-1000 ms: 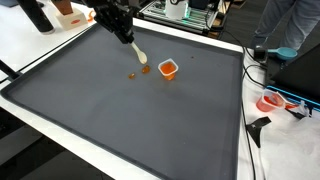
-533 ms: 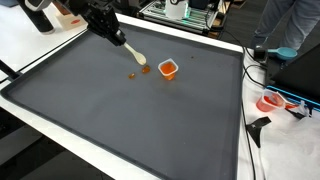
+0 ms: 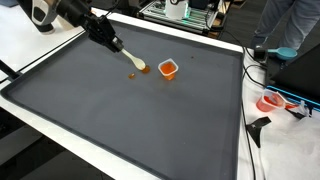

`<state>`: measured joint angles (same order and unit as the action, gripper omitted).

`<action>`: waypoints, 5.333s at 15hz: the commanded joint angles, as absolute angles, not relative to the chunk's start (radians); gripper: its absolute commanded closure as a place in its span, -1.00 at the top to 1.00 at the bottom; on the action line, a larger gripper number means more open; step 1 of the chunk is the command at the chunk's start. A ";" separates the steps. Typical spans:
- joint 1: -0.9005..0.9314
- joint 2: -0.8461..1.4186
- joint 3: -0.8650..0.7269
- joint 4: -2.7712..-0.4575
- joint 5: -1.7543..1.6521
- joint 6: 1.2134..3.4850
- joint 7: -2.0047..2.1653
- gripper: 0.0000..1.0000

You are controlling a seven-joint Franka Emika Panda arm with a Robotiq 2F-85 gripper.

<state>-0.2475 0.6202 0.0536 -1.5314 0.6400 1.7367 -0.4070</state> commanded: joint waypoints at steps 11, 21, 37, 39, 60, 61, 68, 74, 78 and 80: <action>-0.278 0.643 0.033 -1.585 0.709 1.760 -0.434 -0.94; -0.255 0.617 0.020 -1.611 0.686 1.831 -0.375 -0.94; -0.162 0.466 0.014 -1.623 0.471 1.864 -0.254 -0.94; -0.142 0.433 0.014 -1.637 0.429 1.875 -0.240 -0.94; -0.026 0.295 0.026 -1.717 0.169 1.963 -0.162 -0.75; -0.026 0.294 0.026 -1.719 0.168 1.963 -0.162 -0.75; -0.034 0.277 0.048 -1.753 0.254 1.949 -0.180 -0.94; -0.037 0.267 0.065 -1.832 0.412 1.970 -0.172 -0.94; -0.035 0.272 0.061 -1.889 0.481 1.985 -0.150 -0.94; -0.034 0.275 0.061 -1.913 0.516 1.997 -0.141 -0.94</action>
